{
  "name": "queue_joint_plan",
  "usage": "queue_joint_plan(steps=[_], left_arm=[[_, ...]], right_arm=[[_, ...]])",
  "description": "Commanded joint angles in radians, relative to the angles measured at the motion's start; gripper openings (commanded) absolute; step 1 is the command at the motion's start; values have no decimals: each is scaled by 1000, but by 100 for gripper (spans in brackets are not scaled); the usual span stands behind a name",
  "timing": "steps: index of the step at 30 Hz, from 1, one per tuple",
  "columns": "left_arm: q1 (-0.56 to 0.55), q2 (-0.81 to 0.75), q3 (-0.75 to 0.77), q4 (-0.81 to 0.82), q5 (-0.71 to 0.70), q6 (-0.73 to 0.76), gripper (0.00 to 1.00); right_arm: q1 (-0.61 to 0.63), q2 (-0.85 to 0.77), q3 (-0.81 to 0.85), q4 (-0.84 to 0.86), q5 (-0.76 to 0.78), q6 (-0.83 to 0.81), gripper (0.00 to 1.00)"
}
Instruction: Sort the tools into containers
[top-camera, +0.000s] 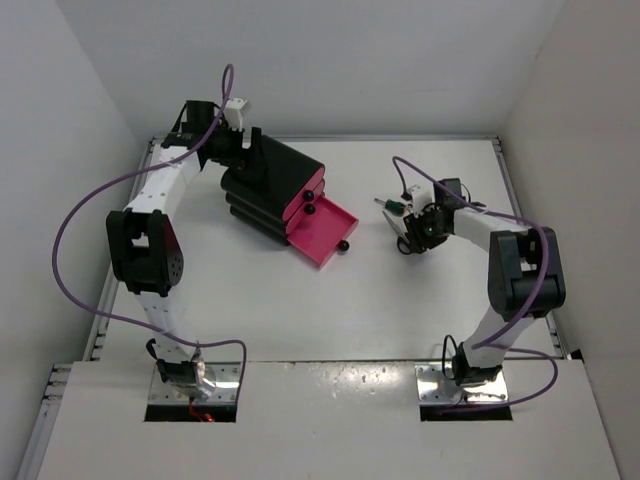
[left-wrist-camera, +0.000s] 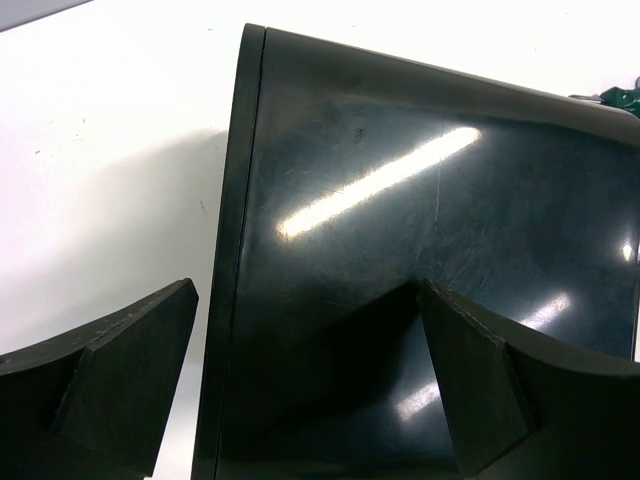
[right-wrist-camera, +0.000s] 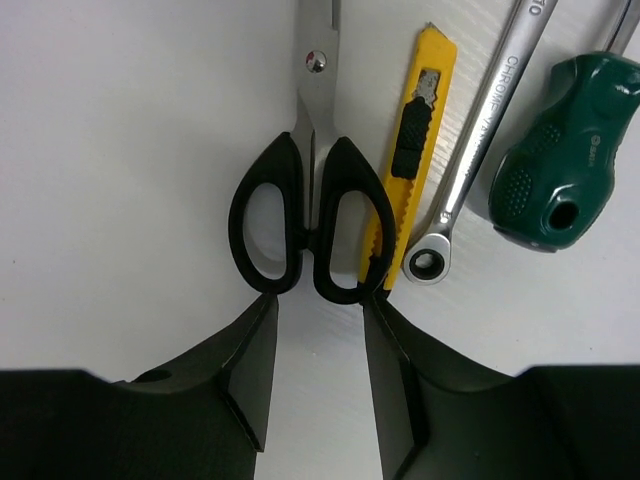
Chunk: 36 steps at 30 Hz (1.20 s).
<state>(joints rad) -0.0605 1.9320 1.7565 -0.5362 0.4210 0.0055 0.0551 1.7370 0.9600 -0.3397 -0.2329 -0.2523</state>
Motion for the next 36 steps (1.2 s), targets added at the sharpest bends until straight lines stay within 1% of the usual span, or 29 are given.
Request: queue_joint_plan(steps=[1, 7, 9, 13, 20, 25, 32, 36], left_arm=[[-18, 61, -45, -108, -85, 34, 99], [-18, 70, -45, -108, -85, 34, 99], [-18, 70, -54, -108, -85, 34, 99], [-18, 70, -54, -99, -85, 34, 99], [-18, 79, -54, -99, -85, 34, 99], [-18, 79, -54, -99, -85, 34, 99], [-18, 79, -54, -99, -94, 44, 99], [-18, 79, -54, -99, -94, 44, 99]], right_arm=[[8, 21, 45, 36, 7, -19, 41], [17, 10, 65, 27, -14, -19, 43], [17, -1, 65, 27, -25, -28, 46], [17, -30, 54, 47, -34, -28, 47], [54, -19, 54, 47, -43, -67, 47], [72, 15, 74, 47, -8, -76, 47], [92, 71, 94, 61, 92, -67, 47], [92, 81, 106, 73, 104, -58, 47]])
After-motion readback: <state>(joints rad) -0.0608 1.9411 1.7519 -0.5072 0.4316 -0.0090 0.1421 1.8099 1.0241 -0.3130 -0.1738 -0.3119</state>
